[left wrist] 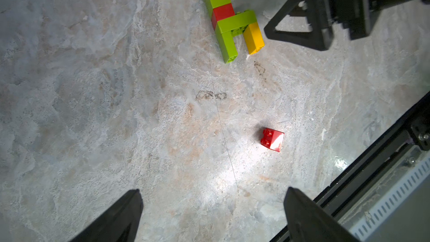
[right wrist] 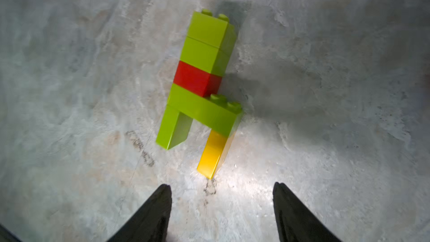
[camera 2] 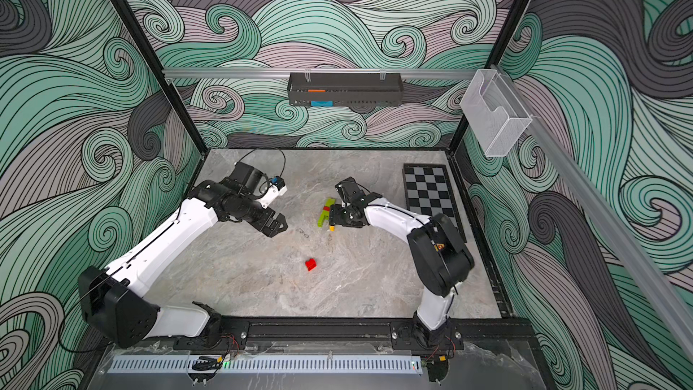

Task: Assemble a giraffe with lego
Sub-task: Pick up the lego brick from the center of the board.

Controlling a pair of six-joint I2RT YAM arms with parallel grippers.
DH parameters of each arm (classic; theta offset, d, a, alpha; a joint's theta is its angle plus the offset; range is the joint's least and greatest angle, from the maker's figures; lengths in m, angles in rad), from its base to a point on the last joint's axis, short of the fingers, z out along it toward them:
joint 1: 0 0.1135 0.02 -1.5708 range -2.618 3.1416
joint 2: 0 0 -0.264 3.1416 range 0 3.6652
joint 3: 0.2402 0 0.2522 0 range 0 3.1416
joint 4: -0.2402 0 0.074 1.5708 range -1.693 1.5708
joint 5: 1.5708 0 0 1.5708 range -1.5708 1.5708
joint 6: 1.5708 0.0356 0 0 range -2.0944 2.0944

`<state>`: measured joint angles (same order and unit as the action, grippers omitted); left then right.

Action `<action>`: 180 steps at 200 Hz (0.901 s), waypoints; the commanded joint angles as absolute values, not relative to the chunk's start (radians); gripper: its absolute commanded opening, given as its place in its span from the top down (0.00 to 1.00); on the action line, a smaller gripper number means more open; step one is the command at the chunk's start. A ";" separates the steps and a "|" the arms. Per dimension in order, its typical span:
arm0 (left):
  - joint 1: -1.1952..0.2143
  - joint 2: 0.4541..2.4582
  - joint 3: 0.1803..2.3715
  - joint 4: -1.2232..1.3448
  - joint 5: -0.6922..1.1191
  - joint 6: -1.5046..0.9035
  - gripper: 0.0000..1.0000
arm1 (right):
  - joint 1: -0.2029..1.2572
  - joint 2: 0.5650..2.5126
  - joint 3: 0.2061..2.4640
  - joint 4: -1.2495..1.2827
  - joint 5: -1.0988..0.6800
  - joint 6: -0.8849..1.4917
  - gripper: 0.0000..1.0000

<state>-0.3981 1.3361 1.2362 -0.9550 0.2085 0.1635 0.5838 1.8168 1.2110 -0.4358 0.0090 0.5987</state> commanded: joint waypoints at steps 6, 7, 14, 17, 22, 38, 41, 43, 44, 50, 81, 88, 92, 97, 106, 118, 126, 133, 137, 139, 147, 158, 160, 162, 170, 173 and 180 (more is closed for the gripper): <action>-0.335 1.275 1.193 -0.871 0.318 0.139 0.01 | 0.592 1.897 1.286 -0.527 0.100 0.621 0.29; -0.333 1.274 1.192 -0.870 0.321 0.139 0.01 | 0.592 1.900 1.289 -0.527 0.100 0.621 0.29; -0.317 1.263 1.182 -0.863 0.338 0.131 0.01 | 0.594 1.926 1.310 -0.531 0.098 0.618 0.29; -0.311 1.261 1.177 -0.860 0.345 0.127 0.01 | 0.594 1.936 1.320 -0.534 0.096 0.617 0.30; -0.301 1.256 1.170 -0.854 0.352 0.118 0.01 | 0.596 1.953 1.335 -0.542 0.094 0.616 0.30; -0.279 1.245 1.154 -0.838 0.366 0.100 0.01 | 0.603 1.998 1.373 -0.552 0.096 0.605 0.32; -0.277 1.245 1.152 -0.838 0.368 0.099 0.01 | 0.604 2.005 1.379 -0.554 0.098 0.604 0.32; -0.275 1.244 1.152 -0.836 0.370 0.098 0.01 | 0.605 2.008 1.381 -0.554 0.099 0.603 0.33; -0.274 1.244 1.153 -0.836 0.371 0.098 0.01 | 0.606 2.011 1.382 -0.555 0.100 0.602 0.33; -0.271 1.242 1.151 -0.836 0.375 0.098 0.01 | 0.609 2.024 1.388 -0.554 0.101 0.601 0.33; -0.262 1.245 1.153 -0.834 0.386 0.095 0.01 | 0.628 2.075 1.417 -0.554 0.096 0.588 0.42; -0.261 1.245 1.154 -0.833 0.388 0.094 0.01 | 0.630 2.079 1.417 -0.554 0.100 0.588 0.45; -0.259 1.245 1.154 -0.833 0.388 0.092 0.01 | 0.630 2.080 1.415 -0.553 0.101 0.586 0.48; -0.258 1.246 1.154 -0.832 0.388 0.090 0.01 | 0.632 2.080 1.412 -0.552 0.100 0.583 0.53; -0.256 1.247 1.152 -0.824 0.388 0.085 0.01 | 0.635 2.078 1.408 -0.547 0.094 0.573 0.65; -0.252 1.252 1.156 -0.818 0.388 0.073 0.01 | 0.638 2.066 1.399 -0.538 0.091 0.561 0.79; -0.252 1.257 1.161 -0.813 0.389 0.065 0.01 | 0.640 2.053 1.386 -0.528 0.090 0.554 0.86; -0.251 1.262 1.169 -0.814 0.394 0.060 0.01 | 0.639 2.036 1.372 -0.515 0.090 0.549 0.91; -0.251 1.268 1.176 -0.815 0.398 0.059 0.01 | 0.640 2.024 1.362 -0.508 0.091 0.546 0.93; -0.251 1.269 1.179 -0.816 0.401 0.058 0.01 | 0.640 2.019 1.358 -0.503 0.092 0.544 0.93; -0.250 1.279 1.196 -0.822 0.409 0.058 0.01 | 0.641 1.991 1.334 -0.478 0.091 0.534 0.95; -0.250 1.295 1.223 -0.835 0.419 0.057 0.01 | 0.641 1.944 1.296 -0.439 0.088 0.519 0.97; -0.251 1.298 1.228 -0.837 0.421 0.057 0.01 | 0.640 1.936 1.289 -0.433 0.087 0.516 0.97; -0.250 1.302 1.233 -0.839 0.422 0.058 0.01 | 0.641 1.926 1.283 -0.426 0.086 0.512 0.98; -0.251 1.316 1.256 -0.850 0.433 0.061 0.01 | 0.640 1.887 1.256 -0.400 0.080 0.497 0.98; -0.251 1.321 1.264 -0.853 0.437 0.064 0.01 | 0.641 1.873 1.247 -0.392 0.077 0.490 0.99; -0.251 1.335 1.281 -0.859 0.454 0.076 0.01 | 0.641 1.836 1.223 -0.370 0.069 0.475 0.99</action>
